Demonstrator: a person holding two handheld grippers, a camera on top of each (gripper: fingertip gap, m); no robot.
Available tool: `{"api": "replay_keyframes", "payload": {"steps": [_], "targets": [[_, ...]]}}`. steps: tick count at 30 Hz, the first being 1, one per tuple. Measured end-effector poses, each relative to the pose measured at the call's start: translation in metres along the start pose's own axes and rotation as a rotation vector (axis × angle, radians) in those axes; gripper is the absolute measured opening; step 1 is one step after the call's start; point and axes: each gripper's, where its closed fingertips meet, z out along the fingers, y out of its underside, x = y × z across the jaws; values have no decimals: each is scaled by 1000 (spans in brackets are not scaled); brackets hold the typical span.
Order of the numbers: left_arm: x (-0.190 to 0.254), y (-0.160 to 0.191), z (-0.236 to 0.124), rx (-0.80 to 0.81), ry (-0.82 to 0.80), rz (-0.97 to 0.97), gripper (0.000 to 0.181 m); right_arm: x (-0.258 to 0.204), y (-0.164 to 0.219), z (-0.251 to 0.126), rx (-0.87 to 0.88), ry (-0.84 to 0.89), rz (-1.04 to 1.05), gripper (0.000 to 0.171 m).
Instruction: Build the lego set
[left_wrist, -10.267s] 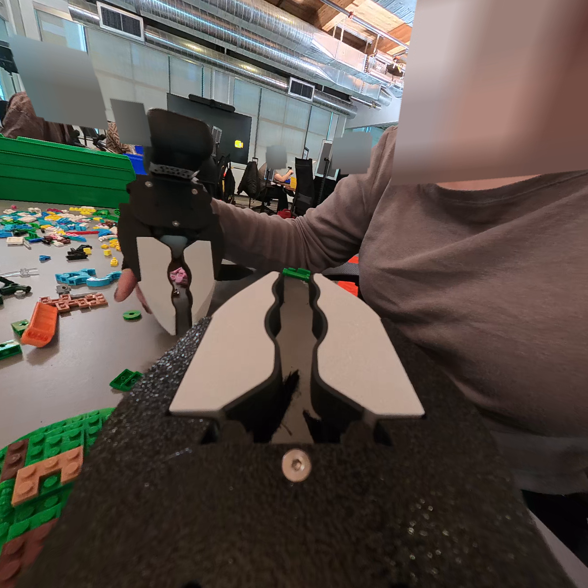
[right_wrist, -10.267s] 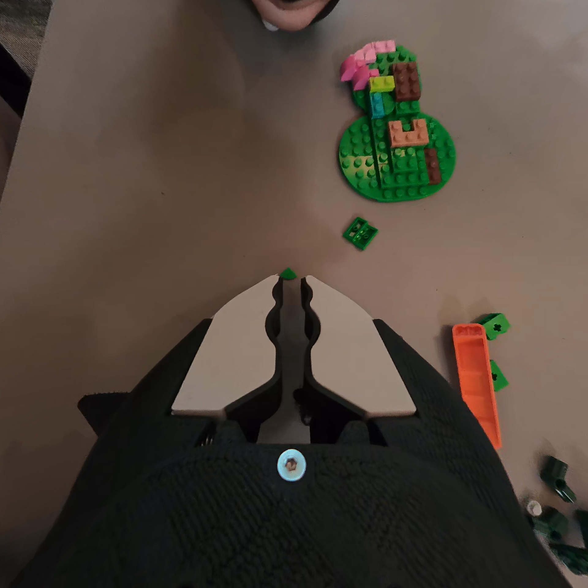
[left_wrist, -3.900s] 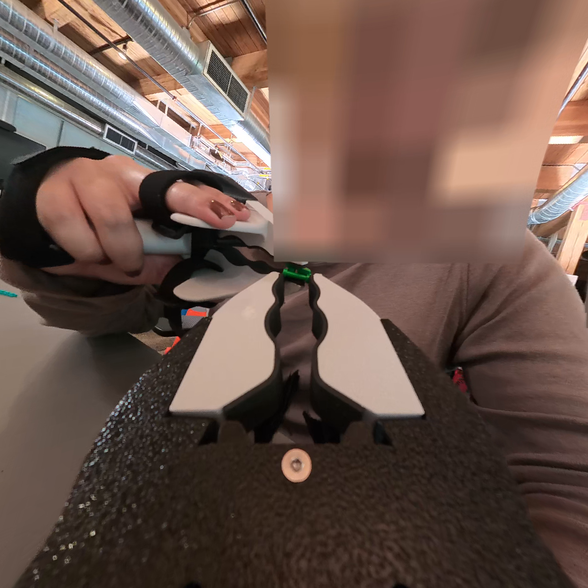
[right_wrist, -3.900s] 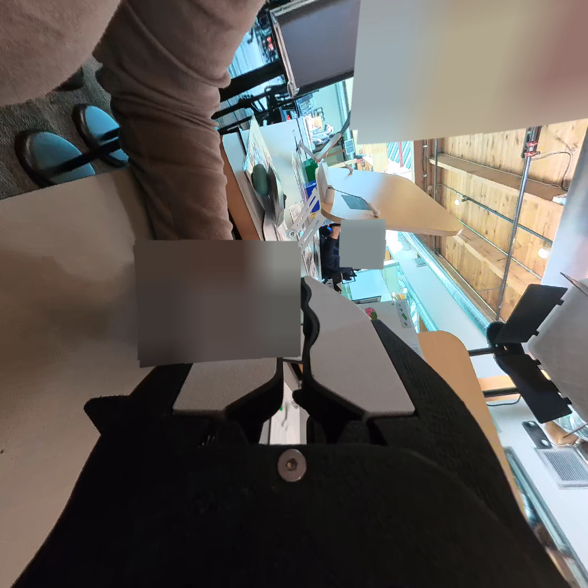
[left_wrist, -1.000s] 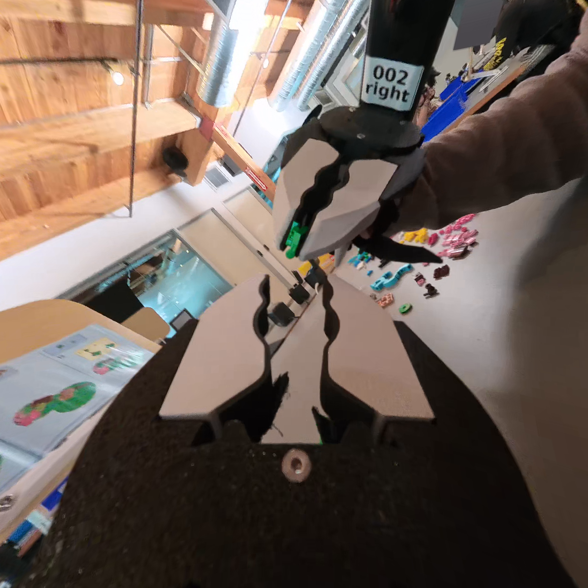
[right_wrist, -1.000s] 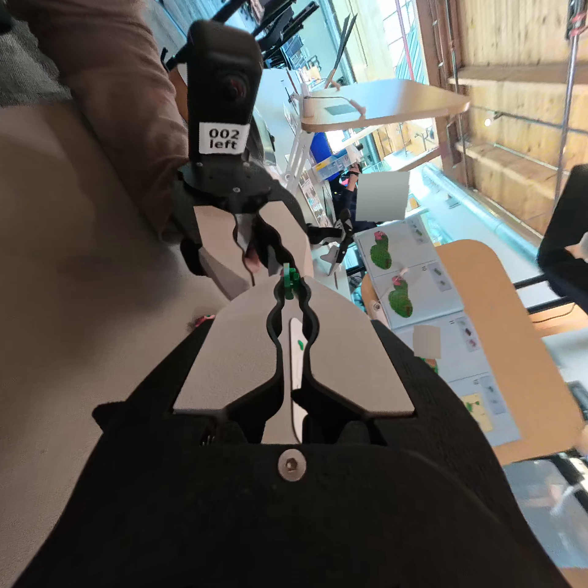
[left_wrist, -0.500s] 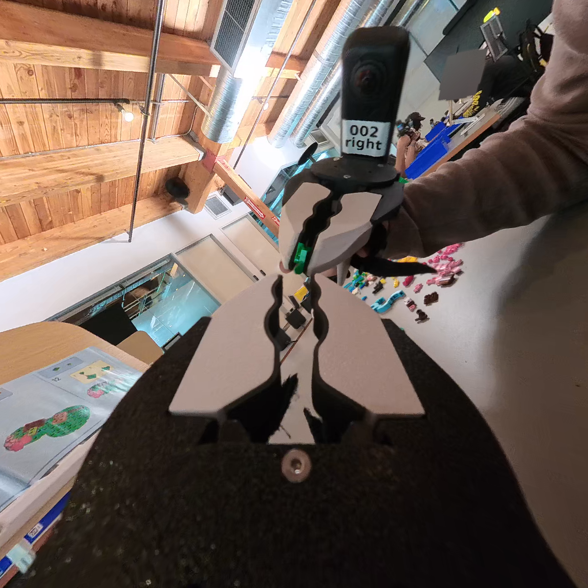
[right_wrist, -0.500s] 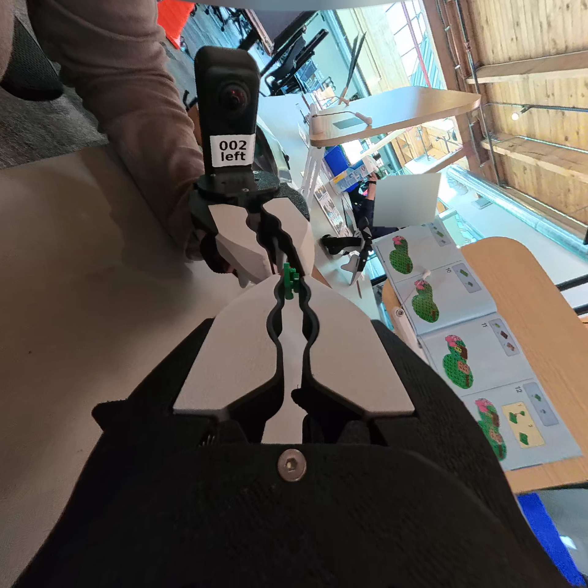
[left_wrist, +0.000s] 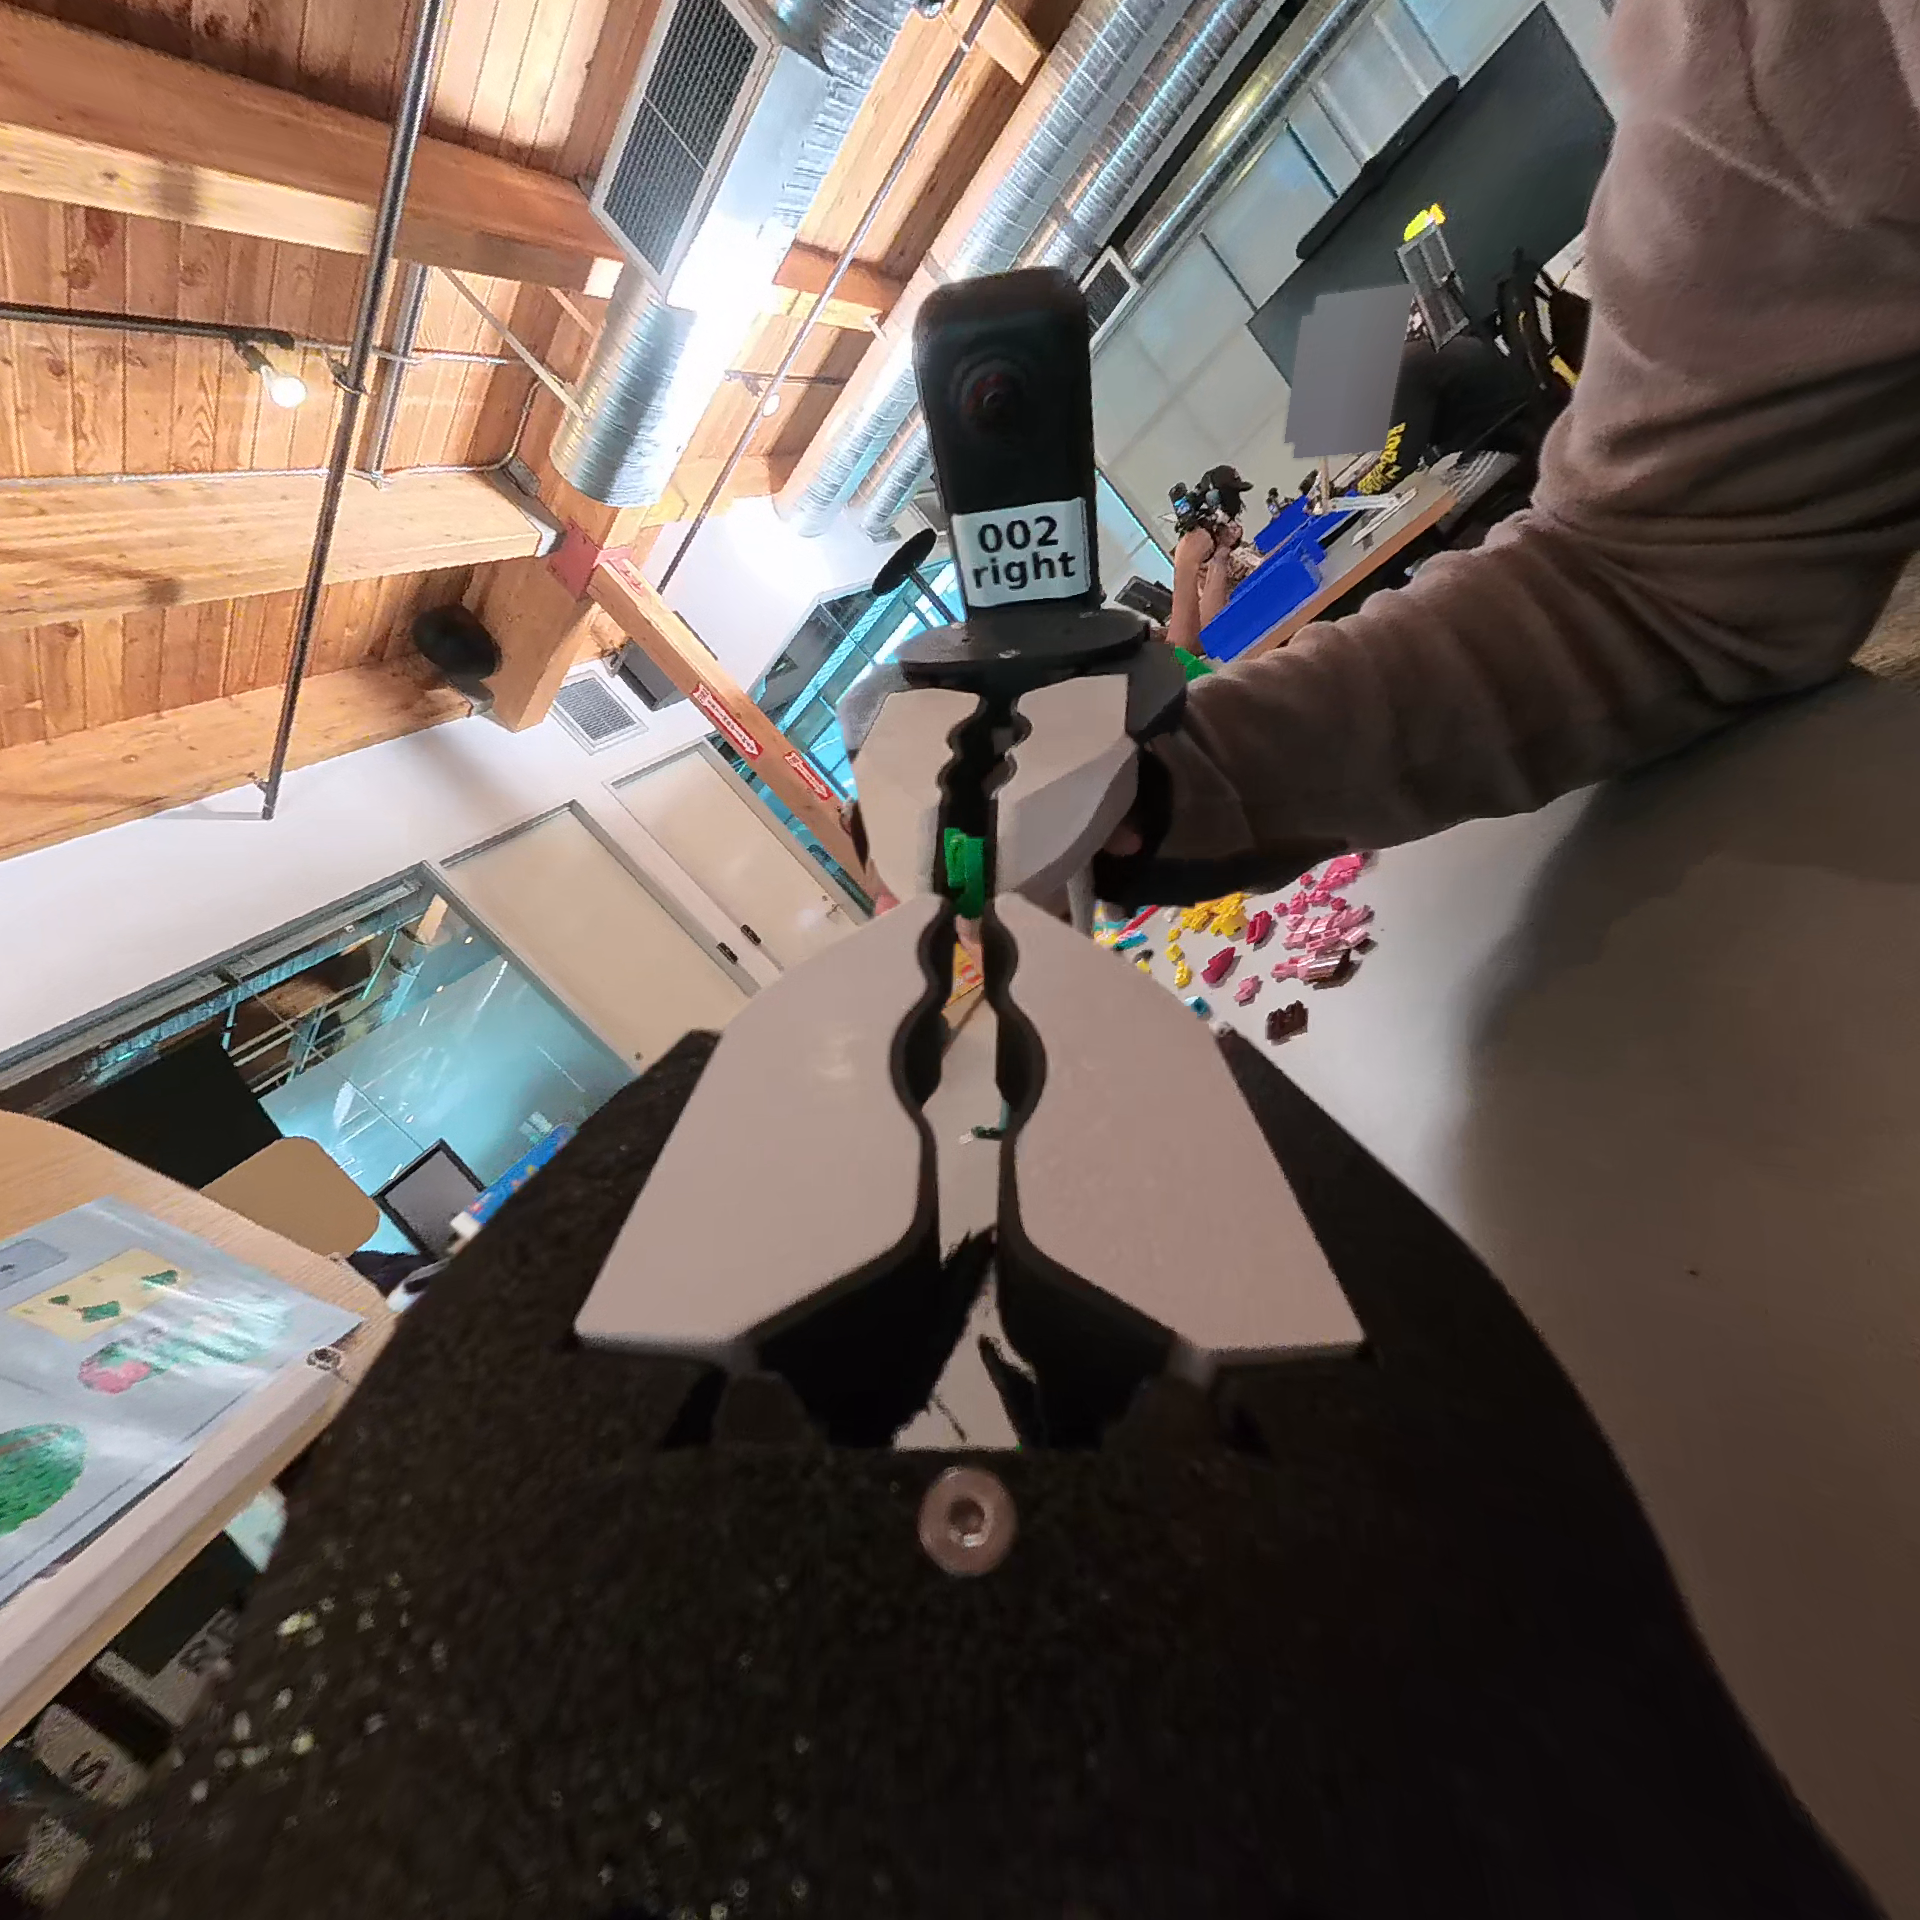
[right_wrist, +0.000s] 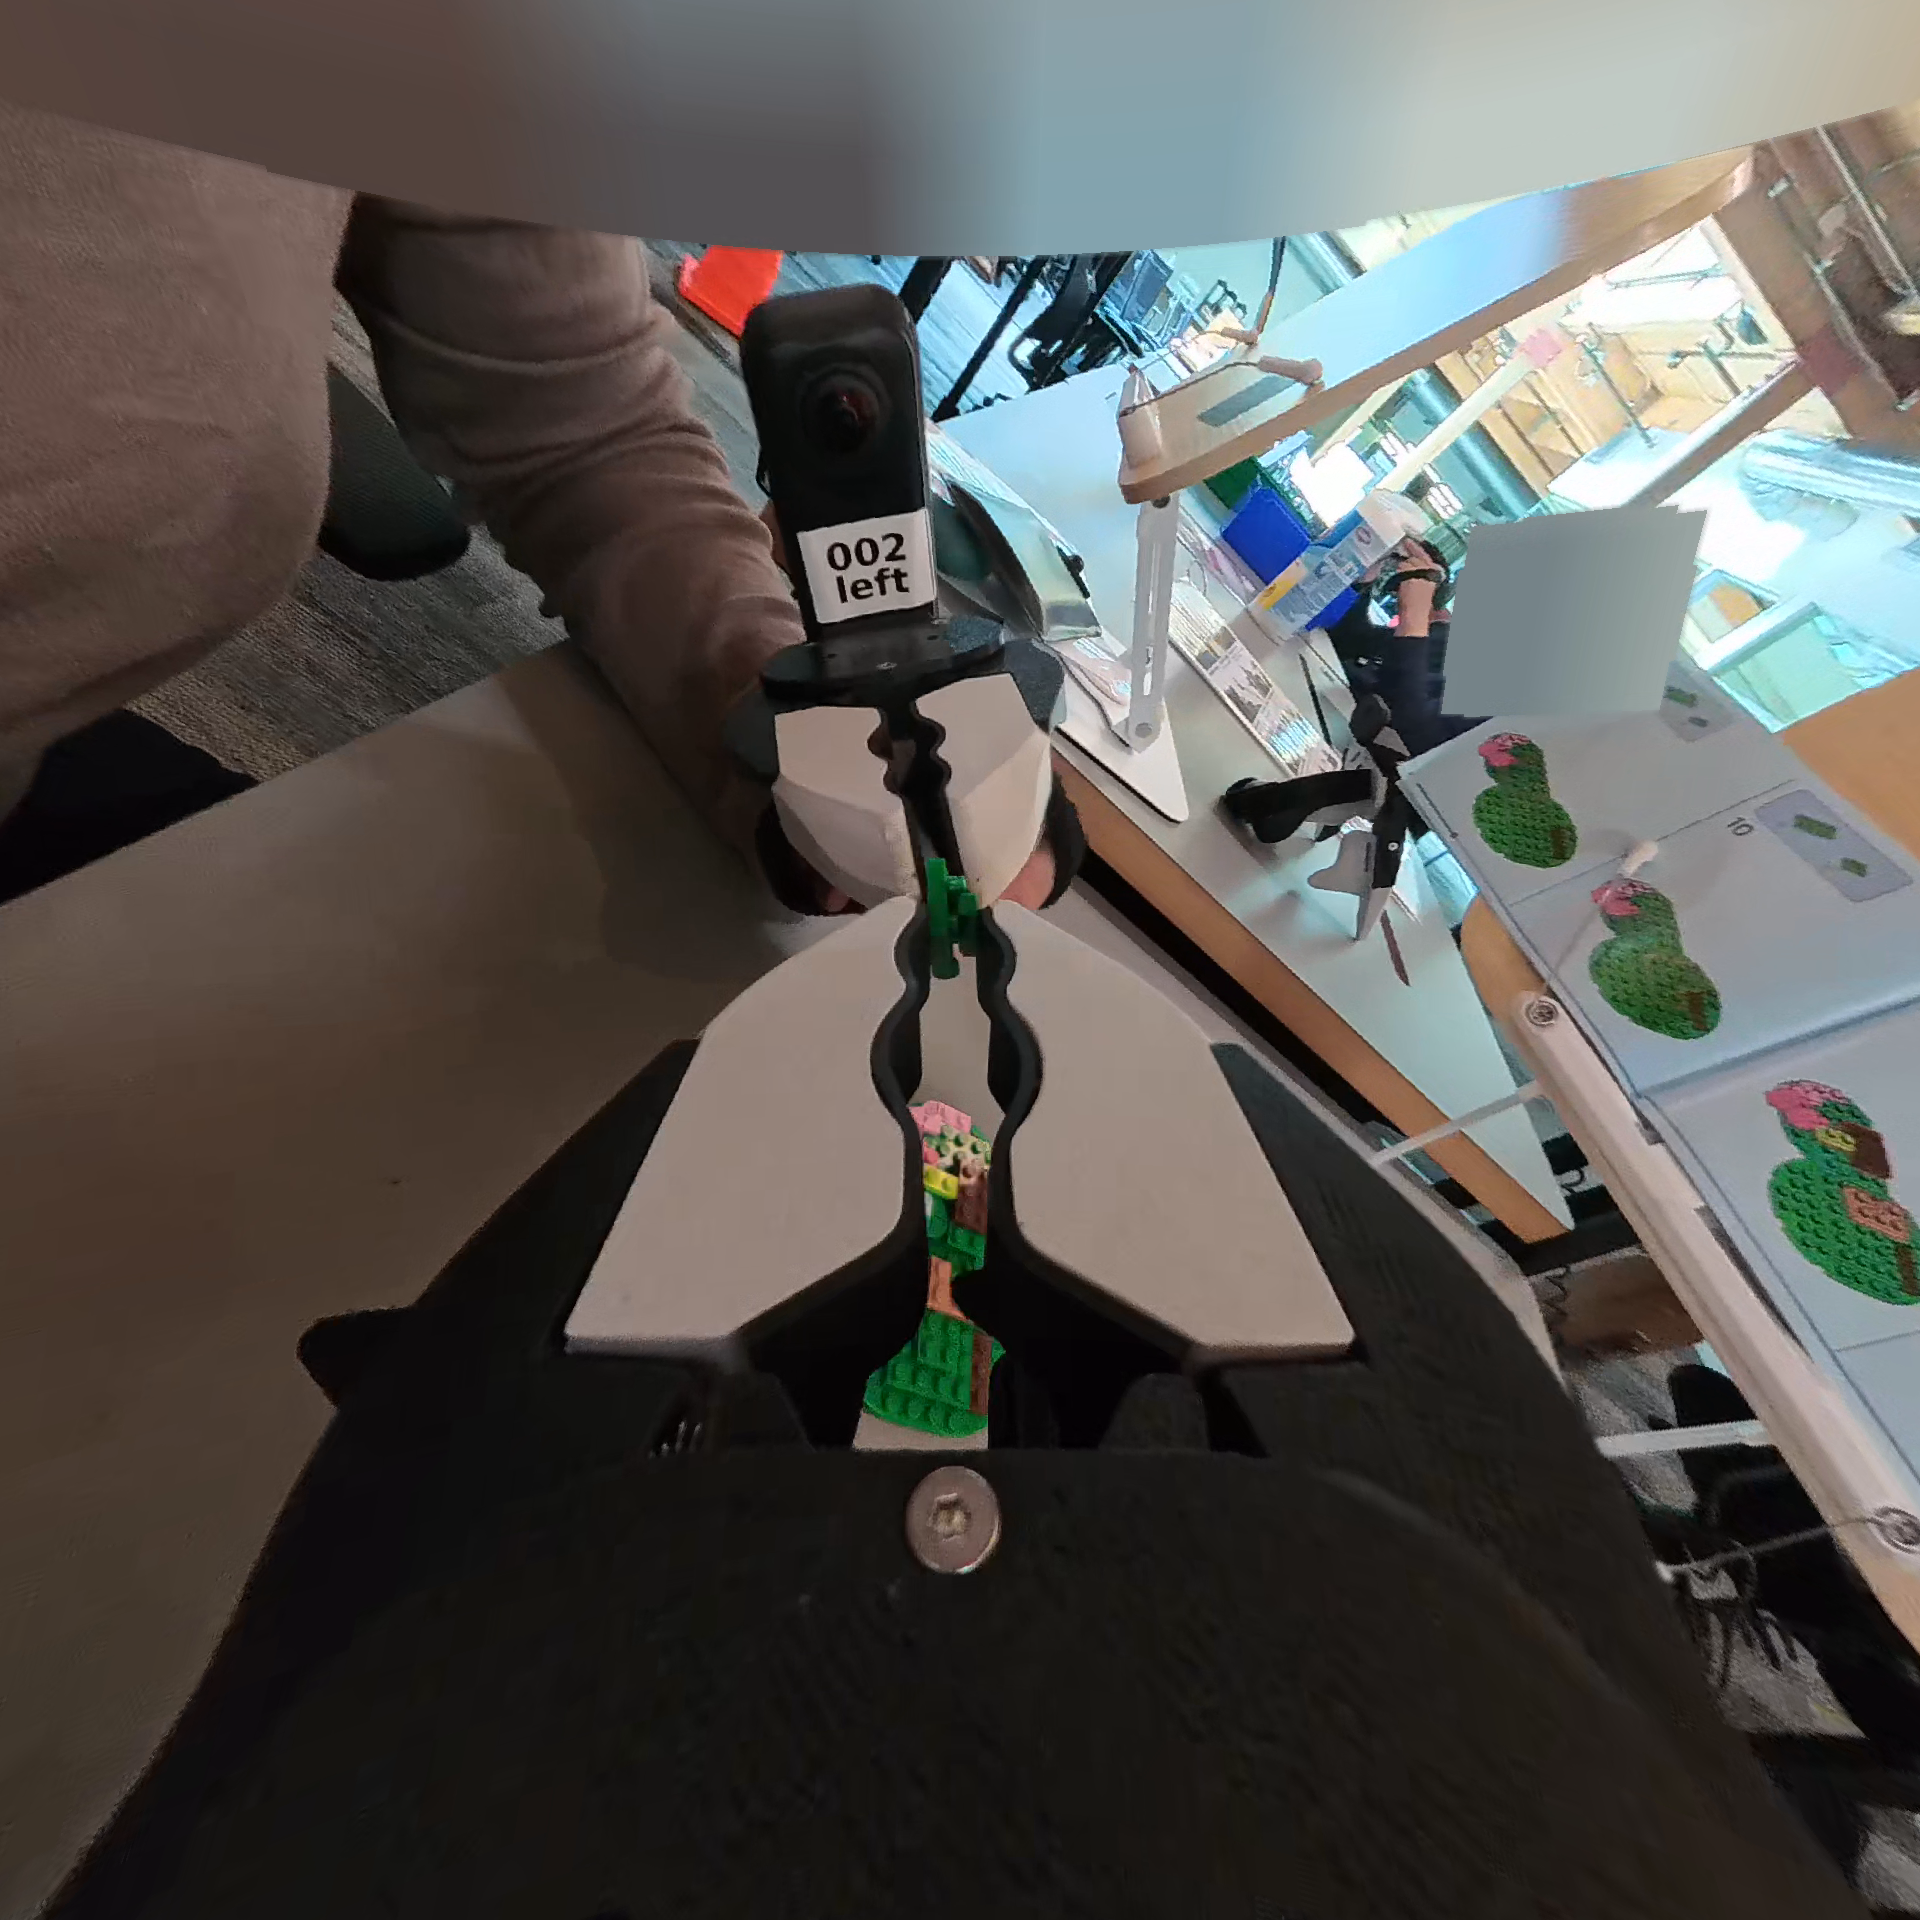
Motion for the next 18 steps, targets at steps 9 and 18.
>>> {"api": "replay_keyframes", "payload": {"steps": [9,18], "targets": [[0,5,1,-26,17,-69,4,1,4,-1,-46,8,-21,6],[-19,26,3,-59,67,-699,45,25,10,2,-212,244,-337,6]]}}
